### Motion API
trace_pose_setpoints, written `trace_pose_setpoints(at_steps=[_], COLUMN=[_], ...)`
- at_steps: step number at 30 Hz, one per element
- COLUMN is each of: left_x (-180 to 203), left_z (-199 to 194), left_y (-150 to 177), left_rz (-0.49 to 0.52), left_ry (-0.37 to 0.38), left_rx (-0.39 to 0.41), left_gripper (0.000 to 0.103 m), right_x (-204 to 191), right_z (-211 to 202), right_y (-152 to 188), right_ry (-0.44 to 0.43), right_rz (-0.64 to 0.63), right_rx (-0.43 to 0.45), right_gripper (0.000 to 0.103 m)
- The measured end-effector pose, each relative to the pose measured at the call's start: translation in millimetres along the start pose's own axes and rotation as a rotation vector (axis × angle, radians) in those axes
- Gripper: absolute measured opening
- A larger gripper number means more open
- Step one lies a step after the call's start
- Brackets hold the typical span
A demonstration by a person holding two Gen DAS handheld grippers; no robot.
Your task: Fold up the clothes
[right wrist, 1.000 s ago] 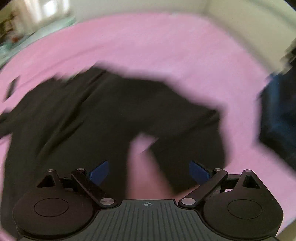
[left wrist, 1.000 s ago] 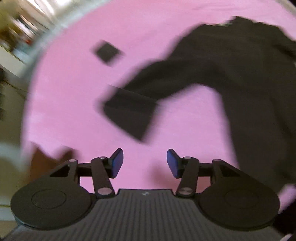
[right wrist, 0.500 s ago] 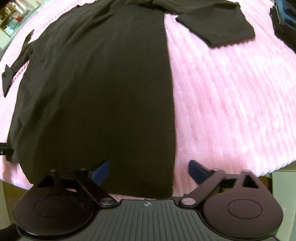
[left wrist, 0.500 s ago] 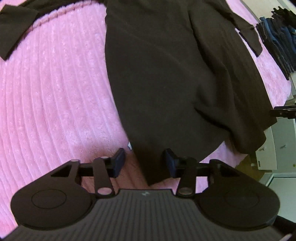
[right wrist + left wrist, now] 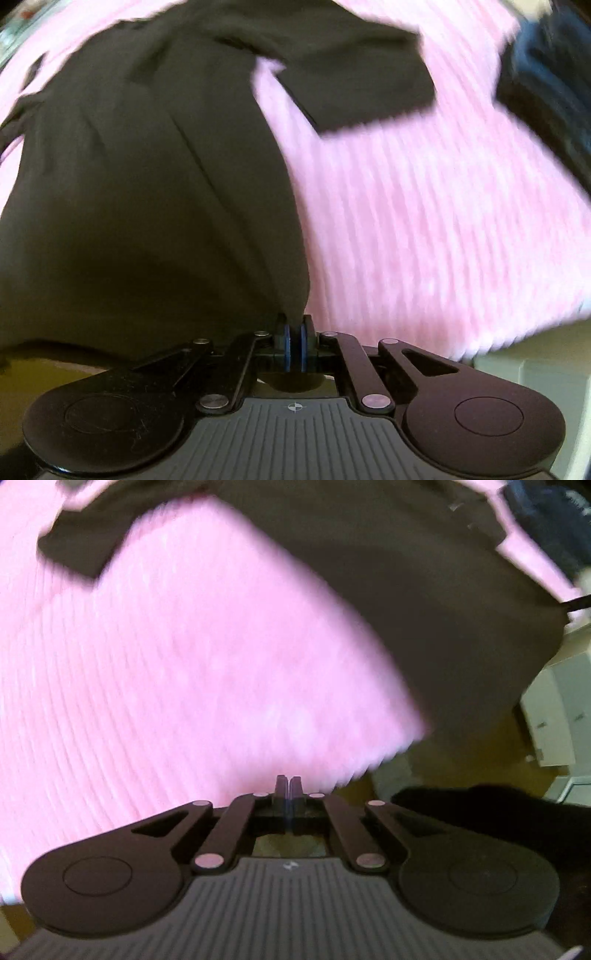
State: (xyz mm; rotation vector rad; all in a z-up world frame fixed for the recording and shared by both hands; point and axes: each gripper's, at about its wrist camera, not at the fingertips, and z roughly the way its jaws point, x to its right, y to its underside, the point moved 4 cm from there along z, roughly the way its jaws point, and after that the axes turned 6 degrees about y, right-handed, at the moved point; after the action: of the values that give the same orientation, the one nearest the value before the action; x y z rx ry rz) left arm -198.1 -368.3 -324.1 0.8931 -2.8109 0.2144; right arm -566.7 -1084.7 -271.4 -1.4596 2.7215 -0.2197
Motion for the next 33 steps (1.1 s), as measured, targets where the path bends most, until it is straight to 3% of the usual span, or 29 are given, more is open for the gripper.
trace_pose_setpoints(at_steps=[3, 4, 5, 6, 12, 13, 18, 21, 23, 25, 28, 31, 33], left_x=[6.3, 8.2, 8.2, 5.8, -23.4, -30.3, -79.6, -115.6, -133.5, -148.9, -174.4, -205.1, -231.2], left_z=[12.9, 9.7, 4.8, -1.0, -28.8, -33.5, -37.6, -25.9, -12.5, 3.2, 23.9, 23.7, -4.8], left_y=[3.2, -0.3, -5.1, -10.7, -51.3, -59.1, -106.6, -146.0, -174.3, -198.0, -223.3, -227.6, -213.9], left_rz=[0.008, 0.011, 0.008, 0.001, -0.031, -0.022, 0.012, 0.021, 0.073, 0.123, 0.158, 0.11, 0.034], left_ry=[-0.029, -0.033, -0.041, -0.053, -0.198, -0.225, -0.331, -0.311, -0.295, -0.282, -0.265, -0.184, -0.122], left_rx=[-0.029, -0.016, 0.0, 0.017, 0.15, 0.172, 0.27, 0.329, 0.378, 0.407, 0.427, 0.438, 0.479], left_gripper=[0.0, 0.0, 0.0, 0.001, 0.019, 0.026, 0.04, 0.045, 0.055, 0.057, 0.052, 0.008, 0.006], right_x=[-1.8, -5.3, -8.1, -11.2, -54.1, -69.1, -167.2, -234.8, -265.5, -292.3, -319.4, -358.5, -383.0], right_z=[15.8, 16.0, 16.4, 15.5, -15.1, -21.7, -38.3, -28.1, -16.3, -6.2, 14.8, 17.7, 14.5], right_y=[-5.3, -9.1, -12.3, -15.8, -33.3, -38.8, -59.3, -62.7, -71.4, -79.3, -85.6, -78.4, -75.4], right_ry=[0.035, 0.071, 0.107, 0.133, 0.091, 0.066, -0.102, -0.153, -0.156, -0.141, -0.12, -0.102, -0.097], right_rz=[-0.02, -0.052, -0.074, -0.093, -0.227, -0.255, -0.341, -0.391, -0.39, -0.356, -0.301, -0.268, -0.268], right_rx=[-0.018, -0.013, -0.013, -0.003, 0.138, 0.167, 0.235, 0.239, 0.236, 0.228, 0.193, 0.144, 0.123], right_gripper=[0.006, 0.038, 0.063, 0.098, 0.098, 0.098, 0.099, 0.099, 0.099, 0.099, 0.099, 0.099, 0.099])
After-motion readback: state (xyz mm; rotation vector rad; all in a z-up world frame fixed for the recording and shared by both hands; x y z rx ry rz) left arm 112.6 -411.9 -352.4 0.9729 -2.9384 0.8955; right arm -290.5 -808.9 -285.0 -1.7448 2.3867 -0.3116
